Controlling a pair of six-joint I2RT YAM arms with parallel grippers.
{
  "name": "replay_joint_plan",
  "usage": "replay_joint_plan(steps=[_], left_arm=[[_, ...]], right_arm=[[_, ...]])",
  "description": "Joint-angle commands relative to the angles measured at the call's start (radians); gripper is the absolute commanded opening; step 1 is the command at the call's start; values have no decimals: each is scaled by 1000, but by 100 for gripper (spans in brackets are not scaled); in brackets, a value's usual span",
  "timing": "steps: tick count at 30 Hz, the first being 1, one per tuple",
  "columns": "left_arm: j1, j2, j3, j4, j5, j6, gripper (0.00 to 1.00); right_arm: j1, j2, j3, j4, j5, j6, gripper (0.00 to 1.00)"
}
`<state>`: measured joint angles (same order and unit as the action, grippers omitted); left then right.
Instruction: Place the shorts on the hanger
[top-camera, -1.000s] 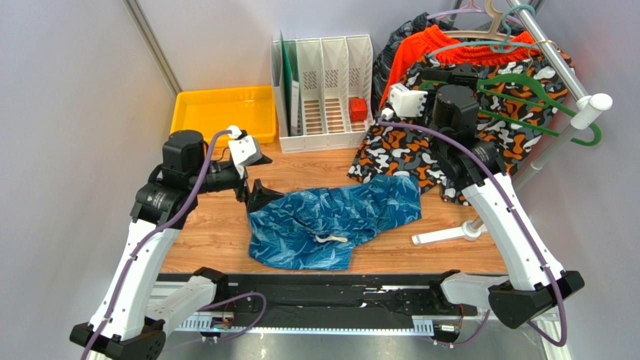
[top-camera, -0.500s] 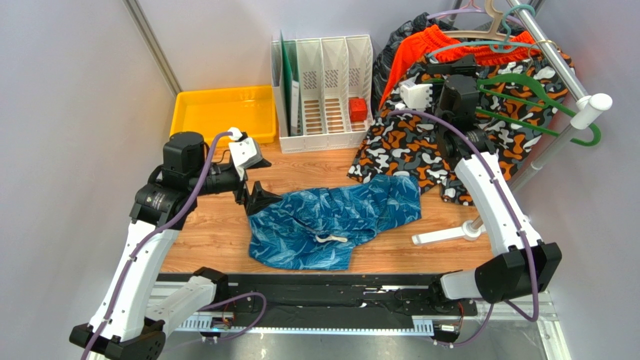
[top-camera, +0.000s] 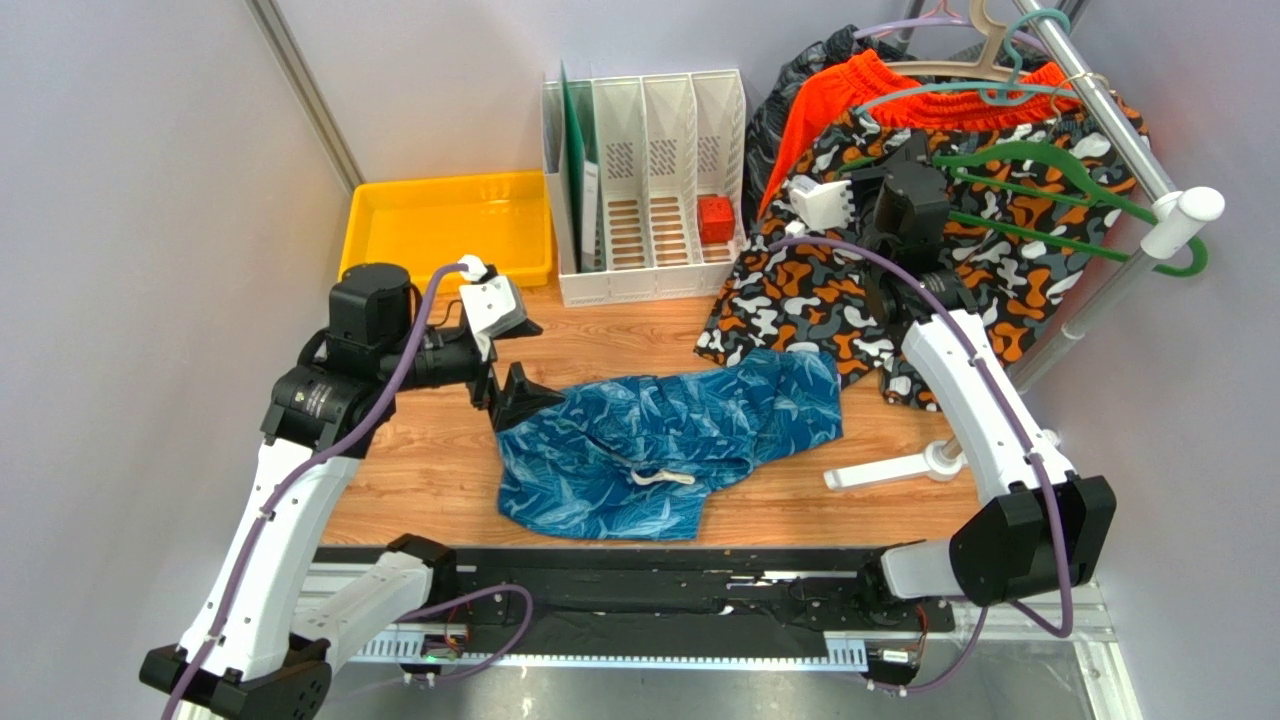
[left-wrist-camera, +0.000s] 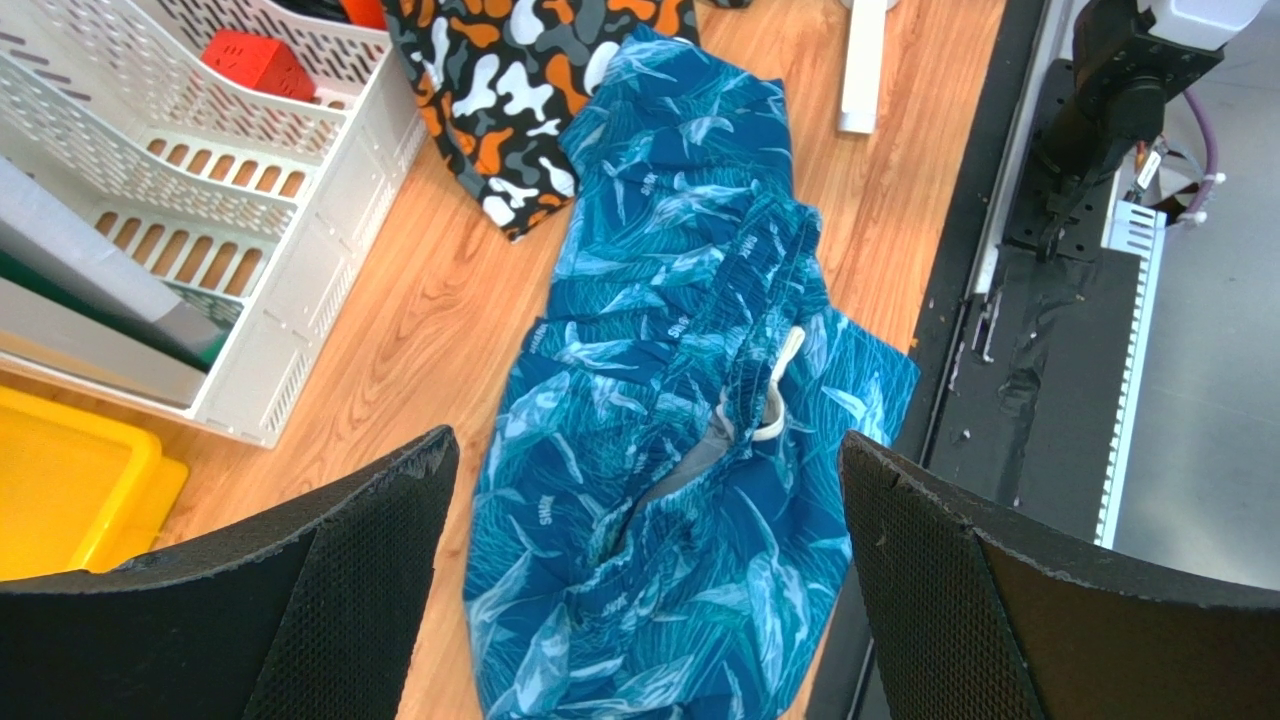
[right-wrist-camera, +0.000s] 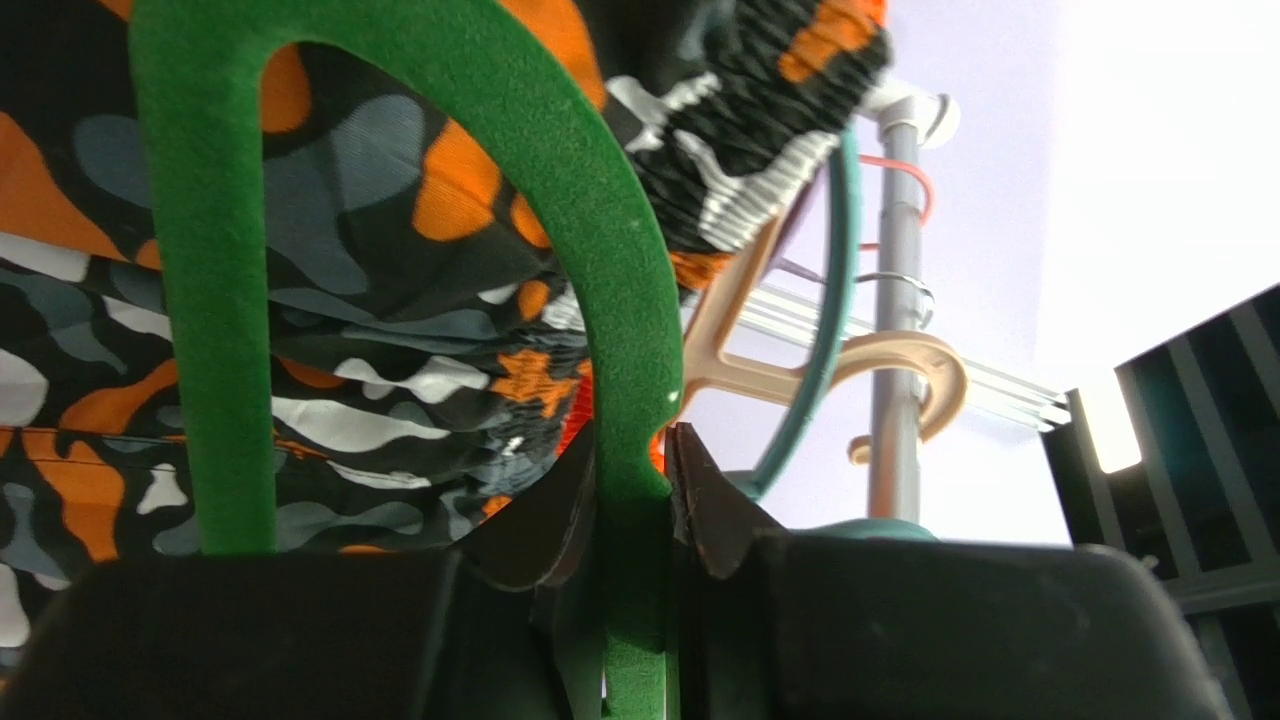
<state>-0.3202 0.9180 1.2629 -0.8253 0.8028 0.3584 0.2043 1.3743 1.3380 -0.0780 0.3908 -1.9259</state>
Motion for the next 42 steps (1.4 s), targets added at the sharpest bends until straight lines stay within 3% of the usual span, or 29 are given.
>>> replay_joint_plan(steps=[1,14,18,25,29,32,34,35,37,40,42], left_arm=[[-3,8,24,6,15,19,99],[-3,27,49,18,16,4,99],[-3,22,47,18,21,1,99],[-3,15,53,9,33,-18,99],[-3,-7,61,21,100,-93,99],[-5,-34,46,60,159,-151,99],[-5,-54,38,48,189,-124,99],[-5,-56,42,42,188,-121,99],[-5,-60,43,37,194,-133,99],[-45,-77,23,44,161,-141,98],[-65,-108,-32,93,145,-183,98]], right_arm=[[3,-80,10,96,-46,-61,0],[184,-135,70,11,-32,-12,0],[344,-198,27,-101,9,67,0],[679,-311,-135,-195,290,126,0],[900,-333,-160,-292,436,350,0],[1013,-374,-169,-295,419,480,0],[1119,-511,-238,-292,221,557,0],[1139,-526,-270,-255,209,536,0],[1172,-506,-313,-241,296,505,0],[1208,-460,-286,-318,336,629,0],[1231,-454,-328,-223,359,592,0]])
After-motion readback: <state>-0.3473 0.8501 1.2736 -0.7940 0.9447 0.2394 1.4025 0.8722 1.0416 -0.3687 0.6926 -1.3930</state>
